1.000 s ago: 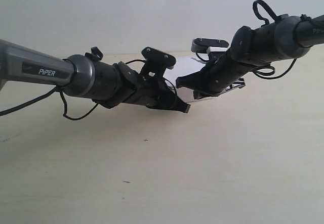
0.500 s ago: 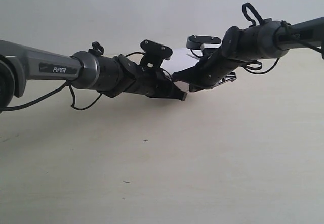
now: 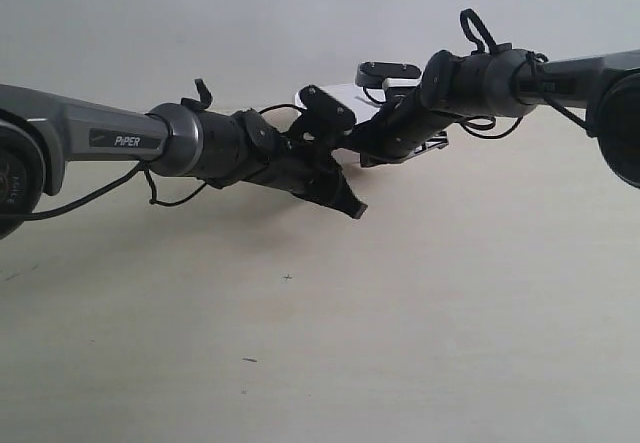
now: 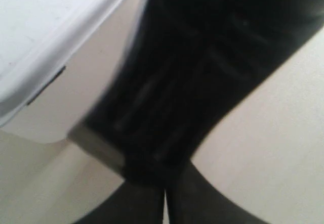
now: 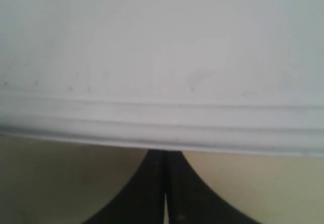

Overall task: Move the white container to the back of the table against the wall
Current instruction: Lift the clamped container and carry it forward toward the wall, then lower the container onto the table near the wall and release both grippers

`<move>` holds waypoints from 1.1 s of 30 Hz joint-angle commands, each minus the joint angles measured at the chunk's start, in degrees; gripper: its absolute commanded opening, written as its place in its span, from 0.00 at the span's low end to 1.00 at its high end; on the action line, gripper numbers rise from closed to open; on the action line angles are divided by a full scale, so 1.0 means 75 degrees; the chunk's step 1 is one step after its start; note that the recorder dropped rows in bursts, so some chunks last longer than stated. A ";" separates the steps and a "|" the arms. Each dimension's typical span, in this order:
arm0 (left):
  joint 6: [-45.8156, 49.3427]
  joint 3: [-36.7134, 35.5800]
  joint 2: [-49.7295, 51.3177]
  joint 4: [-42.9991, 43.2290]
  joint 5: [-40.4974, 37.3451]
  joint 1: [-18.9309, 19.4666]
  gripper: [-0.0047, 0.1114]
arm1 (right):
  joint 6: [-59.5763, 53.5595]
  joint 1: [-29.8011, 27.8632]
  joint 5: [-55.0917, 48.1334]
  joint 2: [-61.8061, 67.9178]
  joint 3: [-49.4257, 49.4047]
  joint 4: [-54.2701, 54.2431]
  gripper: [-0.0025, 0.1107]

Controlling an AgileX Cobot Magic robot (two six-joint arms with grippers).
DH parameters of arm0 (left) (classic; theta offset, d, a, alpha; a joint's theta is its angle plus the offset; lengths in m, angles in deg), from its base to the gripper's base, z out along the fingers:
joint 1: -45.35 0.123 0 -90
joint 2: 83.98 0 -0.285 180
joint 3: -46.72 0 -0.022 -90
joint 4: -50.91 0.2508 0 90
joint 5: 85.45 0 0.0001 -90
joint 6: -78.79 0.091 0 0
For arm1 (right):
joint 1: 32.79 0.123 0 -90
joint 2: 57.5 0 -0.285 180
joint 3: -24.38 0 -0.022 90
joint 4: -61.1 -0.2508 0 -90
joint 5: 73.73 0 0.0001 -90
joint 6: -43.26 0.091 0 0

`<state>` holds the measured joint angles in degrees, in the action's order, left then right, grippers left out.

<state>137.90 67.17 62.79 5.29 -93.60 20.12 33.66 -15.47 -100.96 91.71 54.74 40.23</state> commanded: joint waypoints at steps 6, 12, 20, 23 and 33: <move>0.0065 0.0037 -0.0040 0.0883 -0.0362 0.0094 0.04 | 0.0173 -0.0011 0.0019 0.0528 0.1133 -0.0012 0.02; 0.0065 0.0037 -0.0040 0.0901 -0.0592 0.0375 0.04 | 0.0372 -0.0011 0.0186 0.0629 0.1589 0.0004 0.02; 0.0050 0.0037 -0.0040 0.0881 -0.0861 0.0626 0.04 | 0.0505 -0.0011 0.0517 0.0777 0.1646 0.0038 0.02; 0.0064 0.0037 -0.0040 0.0881 -0.0861 0.0624 0.04 | 0.0659 -0.0011 0.0738 0.0885 0.1646 0.0038 0.02; 0.0027 0.0037 -0.0040 0.0881 -0.0983 0.0742 0.04 | 0.0659 -0.0011 -0.0140 0.0821 0.1646 0.0314 0.02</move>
<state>138.35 67.35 62.79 11.93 -99.56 24.87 38.47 -15.47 -98.97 98.63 66.70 40.73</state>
